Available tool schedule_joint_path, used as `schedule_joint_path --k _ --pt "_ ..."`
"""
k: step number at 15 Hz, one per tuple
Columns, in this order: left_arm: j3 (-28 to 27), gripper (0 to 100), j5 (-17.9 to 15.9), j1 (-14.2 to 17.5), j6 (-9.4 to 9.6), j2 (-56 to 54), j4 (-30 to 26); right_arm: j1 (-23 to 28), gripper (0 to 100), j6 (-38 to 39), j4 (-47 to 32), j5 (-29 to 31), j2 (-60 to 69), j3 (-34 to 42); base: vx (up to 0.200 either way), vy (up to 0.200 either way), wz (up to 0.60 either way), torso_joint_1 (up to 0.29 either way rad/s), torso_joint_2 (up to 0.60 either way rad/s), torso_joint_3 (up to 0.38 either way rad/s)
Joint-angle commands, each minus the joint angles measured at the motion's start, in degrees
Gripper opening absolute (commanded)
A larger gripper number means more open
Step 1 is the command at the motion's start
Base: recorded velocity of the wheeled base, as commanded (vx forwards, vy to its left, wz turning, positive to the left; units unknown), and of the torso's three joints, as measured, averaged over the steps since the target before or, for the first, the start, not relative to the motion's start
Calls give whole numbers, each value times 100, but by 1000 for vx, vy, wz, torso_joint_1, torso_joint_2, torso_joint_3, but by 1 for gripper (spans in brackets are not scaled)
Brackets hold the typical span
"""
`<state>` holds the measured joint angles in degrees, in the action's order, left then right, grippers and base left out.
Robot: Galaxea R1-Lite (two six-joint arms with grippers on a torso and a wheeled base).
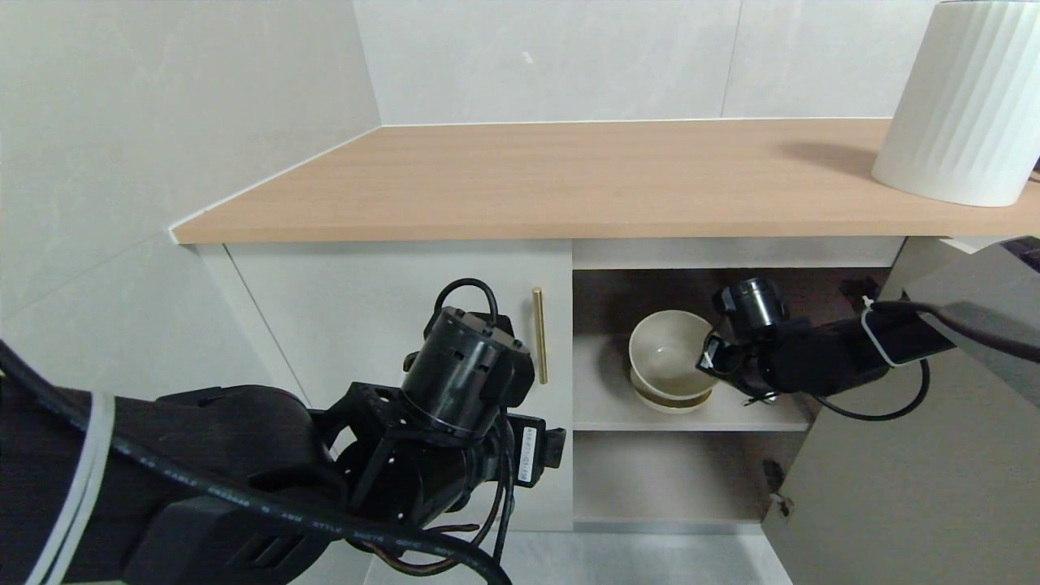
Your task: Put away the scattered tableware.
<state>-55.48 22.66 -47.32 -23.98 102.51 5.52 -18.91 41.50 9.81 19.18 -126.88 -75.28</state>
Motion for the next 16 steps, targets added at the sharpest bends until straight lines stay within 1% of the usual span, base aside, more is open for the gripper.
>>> schedule_joint_path --k 1,7,16 --pt "2 100 1 4 -2 6 1 80 0 -1 12 16 -285 -163 0 0 0 0 0 0" --pt "2 100 1 -5 -2 15 1 98 0 -28 3 25 -601 -497 0 0 0 0 0 0" --pt "2 100 1 4 -2 15 1 89 0 -28 3 25 -733 -620 0 0 0 0 0 0"
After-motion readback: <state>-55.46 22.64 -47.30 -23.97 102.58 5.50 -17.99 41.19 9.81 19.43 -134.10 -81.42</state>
